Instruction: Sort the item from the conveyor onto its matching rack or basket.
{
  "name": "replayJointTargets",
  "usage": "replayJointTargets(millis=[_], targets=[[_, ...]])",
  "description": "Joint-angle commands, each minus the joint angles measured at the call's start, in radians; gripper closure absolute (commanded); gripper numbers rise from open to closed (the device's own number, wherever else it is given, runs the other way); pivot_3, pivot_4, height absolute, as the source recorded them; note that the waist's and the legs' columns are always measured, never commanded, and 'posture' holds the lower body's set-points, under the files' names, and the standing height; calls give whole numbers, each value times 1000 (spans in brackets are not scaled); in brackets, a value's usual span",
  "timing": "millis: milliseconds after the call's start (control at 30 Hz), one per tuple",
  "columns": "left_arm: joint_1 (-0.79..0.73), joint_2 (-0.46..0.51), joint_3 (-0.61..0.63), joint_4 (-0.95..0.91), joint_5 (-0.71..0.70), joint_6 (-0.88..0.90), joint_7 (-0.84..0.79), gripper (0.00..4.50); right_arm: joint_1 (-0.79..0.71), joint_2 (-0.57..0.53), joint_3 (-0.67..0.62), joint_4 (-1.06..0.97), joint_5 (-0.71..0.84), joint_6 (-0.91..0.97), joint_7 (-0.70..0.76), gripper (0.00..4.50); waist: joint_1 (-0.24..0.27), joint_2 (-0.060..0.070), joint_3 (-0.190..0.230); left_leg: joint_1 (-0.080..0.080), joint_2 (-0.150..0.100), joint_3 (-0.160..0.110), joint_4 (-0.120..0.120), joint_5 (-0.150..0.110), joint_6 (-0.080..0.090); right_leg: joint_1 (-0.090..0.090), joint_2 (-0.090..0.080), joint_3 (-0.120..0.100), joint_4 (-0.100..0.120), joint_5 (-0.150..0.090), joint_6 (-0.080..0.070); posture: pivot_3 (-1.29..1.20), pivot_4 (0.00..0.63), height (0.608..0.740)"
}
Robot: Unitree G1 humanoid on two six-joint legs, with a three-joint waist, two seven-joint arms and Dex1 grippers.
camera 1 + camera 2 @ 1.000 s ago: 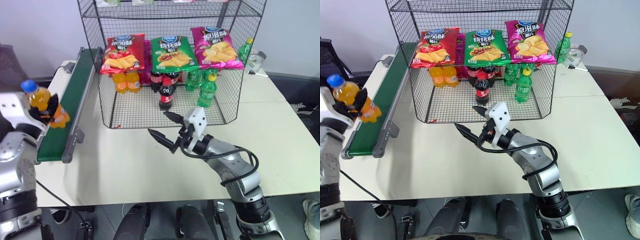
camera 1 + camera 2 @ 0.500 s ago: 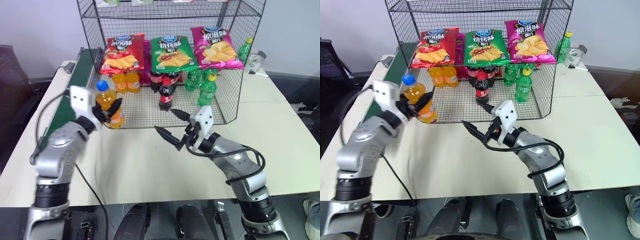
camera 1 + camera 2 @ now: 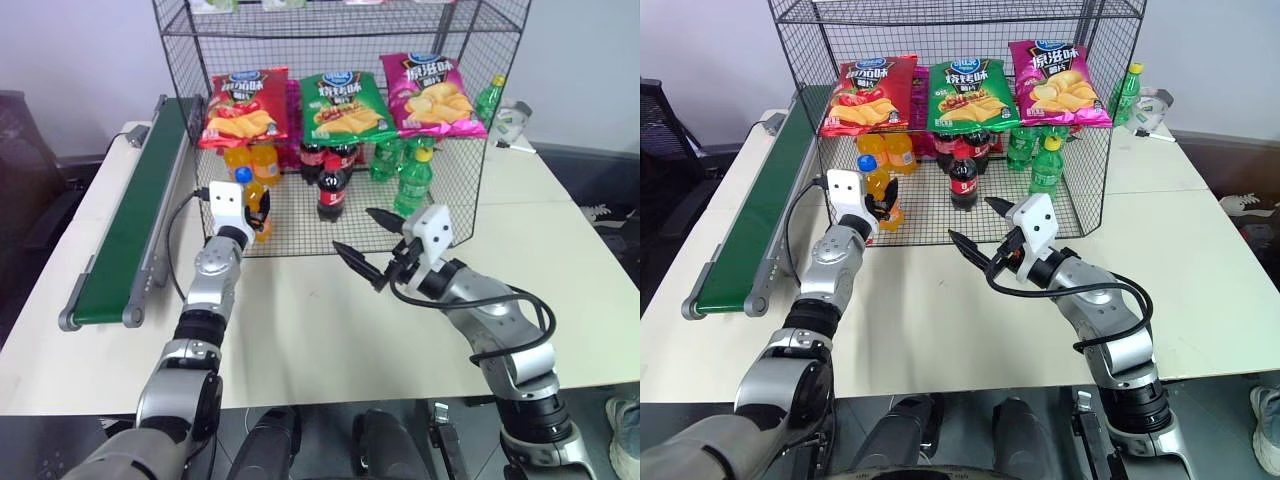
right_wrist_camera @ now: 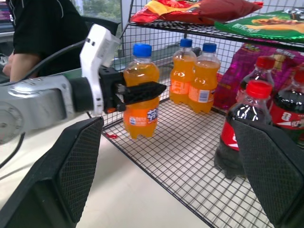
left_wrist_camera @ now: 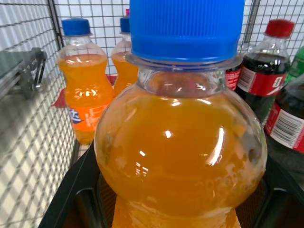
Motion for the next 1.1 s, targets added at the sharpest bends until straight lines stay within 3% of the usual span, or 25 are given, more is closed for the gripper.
replayJointTargets(millis=[33,233,367,600,833,1000,1100], targets=[[-93,10,47,131,8,-121,44,2015,17,-10,14,-48,-18,-29,9,0,-1,0,0,0,0,0,0,0,0,0,0,0,0,0,0,0,150,740],[-148,2,81,250,-15,-149,10,2015,25,3,25,-60,-25,-26,5,0,-1,0,0,0,0,0,0,0,0,0,1,0,1,0,0,0,150,740],[-138,1,96,241,-22,-152,-19,76,25,8,32,-65,-24,-22,2,0,1,0,0,0,0,0,1,0,0,0,1,0,1,0,0,0,150,740],[-51,15,93,94,-26,-141,-66,27,18,6,32,-58,-22,-22,6,0,-2,0,0,0,0,0,1,0,0,0,1,0,2,0,0,0,150,740],[90,30,87,-208,-18,-66,-42,27,13,4,29,-53,-19,-24,12,0,-1,0,0,0,0,0,1,0,0,0,1,0,2,0,0,0,150,740],[196,72,67,-477,-13,102,-51,27,8,-6,16,-50,-17,-24,19,0,-3,0,0,0,0,0,1,0,0,0,1,0,2,0,0,0,150,740],[264,137,46,-616,-54,271,-140,27,5,-20,-3,-45,-15,-24,28,0,-2,0,0,1,0,0,1,0,0,0,1,1,2,0,0,0,150,740]])
